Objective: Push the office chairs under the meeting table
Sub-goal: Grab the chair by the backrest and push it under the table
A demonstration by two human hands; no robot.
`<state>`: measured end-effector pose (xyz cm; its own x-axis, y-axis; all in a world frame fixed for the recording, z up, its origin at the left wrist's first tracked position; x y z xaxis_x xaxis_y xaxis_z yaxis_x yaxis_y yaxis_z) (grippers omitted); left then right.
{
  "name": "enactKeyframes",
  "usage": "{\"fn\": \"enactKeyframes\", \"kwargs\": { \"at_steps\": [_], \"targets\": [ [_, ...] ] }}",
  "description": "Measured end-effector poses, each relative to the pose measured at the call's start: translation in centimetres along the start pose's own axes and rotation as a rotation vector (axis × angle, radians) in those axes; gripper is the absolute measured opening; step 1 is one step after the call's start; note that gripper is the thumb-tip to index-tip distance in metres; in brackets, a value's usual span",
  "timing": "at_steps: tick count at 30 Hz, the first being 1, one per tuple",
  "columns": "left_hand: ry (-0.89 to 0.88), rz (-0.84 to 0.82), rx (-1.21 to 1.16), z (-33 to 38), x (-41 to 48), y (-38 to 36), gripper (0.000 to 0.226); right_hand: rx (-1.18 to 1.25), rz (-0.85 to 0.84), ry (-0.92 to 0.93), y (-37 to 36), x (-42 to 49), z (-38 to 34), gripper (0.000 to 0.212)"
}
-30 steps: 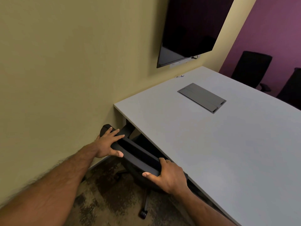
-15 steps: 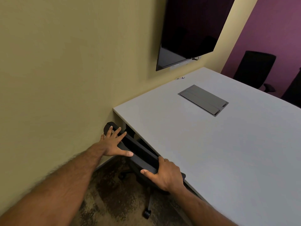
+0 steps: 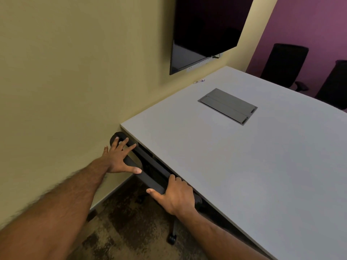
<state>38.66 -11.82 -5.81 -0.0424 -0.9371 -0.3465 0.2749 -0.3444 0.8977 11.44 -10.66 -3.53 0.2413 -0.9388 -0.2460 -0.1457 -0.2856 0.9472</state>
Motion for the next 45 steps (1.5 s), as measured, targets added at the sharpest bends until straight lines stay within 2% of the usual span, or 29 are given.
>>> {"fn": "enactKeyframes", "kwargs": {
  "at_steps": [11,27,32,35,40,45],
  "targets": [
    [-0.121,0.056,-0.038,-1.7,3.2,0.9,0.147,0.040,0.050,-0.076,0.4,2.0,-0.7,0.102],
    [-0.129,0.060,-0.028,-1.8,3.5,0.8,0.142,0.086,0.146,-0.116,0.4,1.4,-0.9,0.104],
    [-0.133,0.046,-0.032,-1.7,3.4,0.6,0.140,0.097,0.182,-0.100,-0.3,-0.2,-0.1,0.095],
    [-0.135,0.073,0.055,-1.4,3.1,1.0,0.136,0.087,0.190,-0.072,-0.8,-1.3,0.7,0.087],
    [-0.336,0.195,0.230,1.9,1.6,0.8,0.113,0.166,0.181,-0.023,-0.7,-3.2,2.6,0.069],
    [-0.471,0.207,0.260,6.7,1.0,-0.3,0.087,0.294,0.144,-0.032,-0.3,-4.4,4.4,0.050]
  ]
}}
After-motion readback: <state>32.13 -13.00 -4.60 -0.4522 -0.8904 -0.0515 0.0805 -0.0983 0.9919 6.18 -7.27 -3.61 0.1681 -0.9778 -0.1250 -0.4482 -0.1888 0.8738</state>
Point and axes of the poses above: each hand's wrist, its own x-axis towards the middle knuckle, its own y-axis out of the back of the hand, z = x × y, the point moved 7 cm from there along x, towards the middle knuckle, and after that the axes turned 14 degrees about -y, right-handed, at the moved point
